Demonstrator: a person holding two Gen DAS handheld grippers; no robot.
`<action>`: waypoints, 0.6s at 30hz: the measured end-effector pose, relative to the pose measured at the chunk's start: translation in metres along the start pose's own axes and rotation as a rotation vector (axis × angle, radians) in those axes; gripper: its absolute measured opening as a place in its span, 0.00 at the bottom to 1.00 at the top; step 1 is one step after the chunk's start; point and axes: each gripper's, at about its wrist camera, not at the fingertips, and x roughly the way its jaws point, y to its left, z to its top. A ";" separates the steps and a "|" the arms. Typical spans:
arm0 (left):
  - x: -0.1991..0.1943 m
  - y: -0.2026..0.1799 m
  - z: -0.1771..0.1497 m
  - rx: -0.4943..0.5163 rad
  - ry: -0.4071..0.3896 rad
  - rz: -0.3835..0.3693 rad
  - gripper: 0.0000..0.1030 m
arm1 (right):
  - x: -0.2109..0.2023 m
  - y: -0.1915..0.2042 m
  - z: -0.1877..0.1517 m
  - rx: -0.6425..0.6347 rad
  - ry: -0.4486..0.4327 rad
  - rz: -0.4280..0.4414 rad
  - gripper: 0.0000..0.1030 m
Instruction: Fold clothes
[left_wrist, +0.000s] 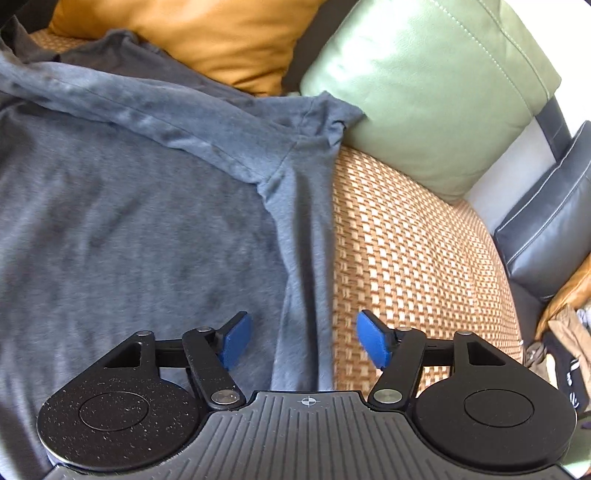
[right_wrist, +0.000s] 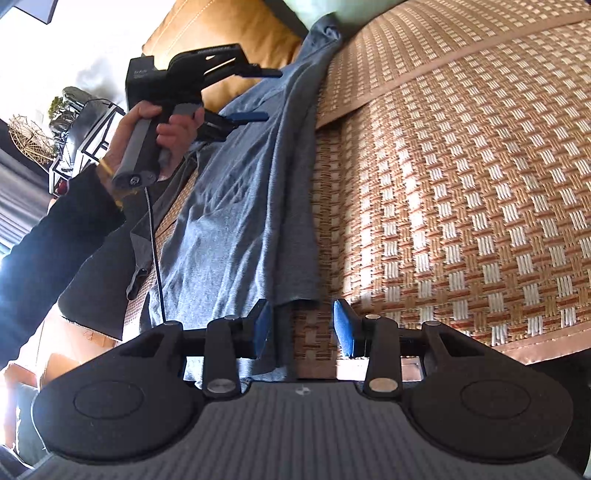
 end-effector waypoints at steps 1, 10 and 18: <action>0.002 0.000 0.001 -0.001 -0.002 -0.004 0.64 | -0.001 -0.002 0.000 0.004 0.000 0.003 0.42; 0.014 0.004 0.017 -0.029 -0.016 -0.034 0.00 | -0.003 -0.005 -0.007 0.019 -0.004 0.011 0.42; -0.012 0.026 0.035 -0.025 -0.099 0.053 0.00 | -0.003 0.016 -0.006 -0.108 0.004 -0.048 0.42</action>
